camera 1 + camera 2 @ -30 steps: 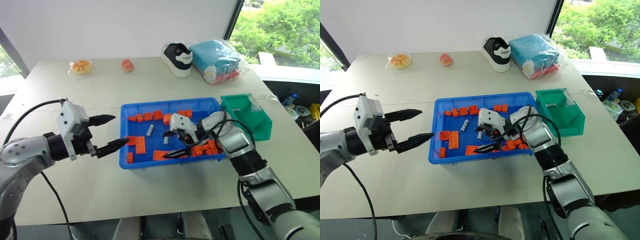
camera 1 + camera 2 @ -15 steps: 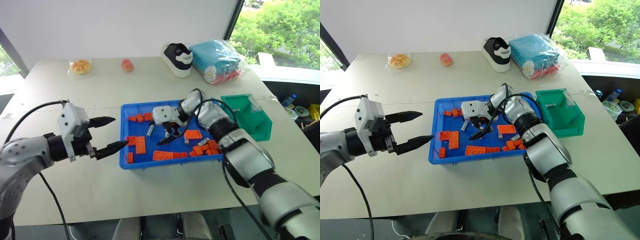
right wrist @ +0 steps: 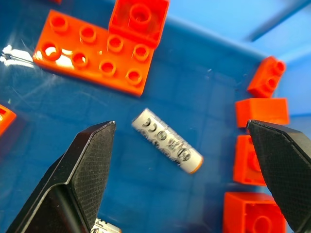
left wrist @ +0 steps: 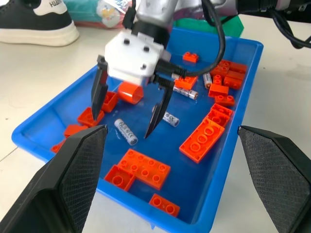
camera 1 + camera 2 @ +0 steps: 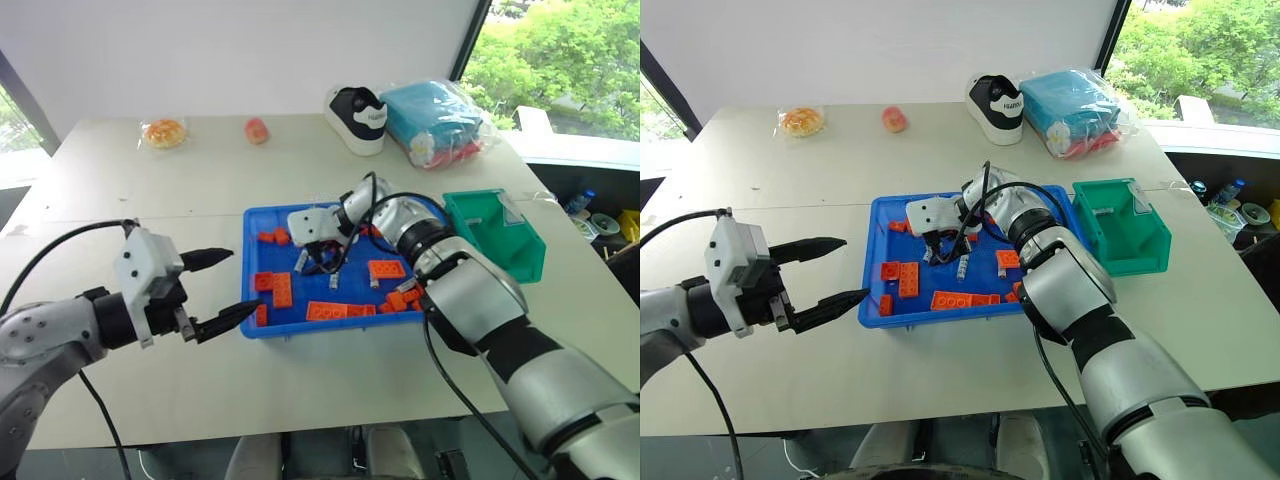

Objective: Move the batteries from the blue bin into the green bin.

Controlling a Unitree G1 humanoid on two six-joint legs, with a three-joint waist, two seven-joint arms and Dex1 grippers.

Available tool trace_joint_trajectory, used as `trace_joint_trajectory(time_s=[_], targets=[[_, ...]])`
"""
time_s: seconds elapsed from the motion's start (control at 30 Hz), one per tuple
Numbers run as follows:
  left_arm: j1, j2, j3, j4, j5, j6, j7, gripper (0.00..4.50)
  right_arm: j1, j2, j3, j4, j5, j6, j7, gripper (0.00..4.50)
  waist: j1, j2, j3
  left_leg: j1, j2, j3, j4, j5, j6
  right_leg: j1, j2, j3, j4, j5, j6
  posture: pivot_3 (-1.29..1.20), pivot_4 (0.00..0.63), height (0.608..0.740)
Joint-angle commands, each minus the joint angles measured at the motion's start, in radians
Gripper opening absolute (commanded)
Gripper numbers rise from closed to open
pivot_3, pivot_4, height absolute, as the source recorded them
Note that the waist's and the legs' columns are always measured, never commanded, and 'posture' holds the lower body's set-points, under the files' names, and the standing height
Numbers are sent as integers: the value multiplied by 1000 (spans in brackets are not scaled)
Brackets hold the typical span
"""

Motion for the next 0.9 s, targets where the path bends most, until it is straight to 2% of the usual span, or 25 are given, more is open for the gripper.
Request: trace_joint_trajectory(time_s=[0.03,0.2,0.23,0.27,0.4,0.73,0.9], targets=[[9,22,47,-24,-28,0,-9,4500,-5,8,-1,1,-34,-23,-34,4442,0,0,0,0,0,0,0,0,0,0,0,0,2,0,0,0,150,707],[-4,37,43,-5,-32,-5,-15,4500,5,31,-35,5,-23,10,-16,4442,0,0,0,2,0,0,0,0,0,0,0,0,5,-2,-3,0,150,707],[-10,38,38,-2,-32,-6,-14,4500,10,31,-39,4,-20,8,4,3945,0,0,0,2,0,0,0,0,0,-1,0,0,5,-2,-4,0,150,707],[-15,39,34,1,-32,-7,-14,4500,15,30,-42,3,-18,6,22,3758,1,0,0,2,0,0,0,0,0,-1,0,0,6,-3,-4,0,150,707],[-37,43,15,22,-24,-14,-26,4500,34,23,-52,-3,-18,6,68,1856,1,0,0,2,0,0,0,0,0,0,0,0,6,-3,-4,0,150,707],[-154,47,-77,99,8,-29,-64,4500,58,-1,-115,-28,31,35,229,1856,2,-1,0,3,0,0,0,1,-1,2,0,0,6,-3,-4,0,150,707],[-215,40,-128,124,24,-31,-69,4500,48,-24,-116,-39,22,44,174,1856,1,-1,0,3,-1,0,0,1,-1,2,1,0,7,-1,-2,0,150,707]])
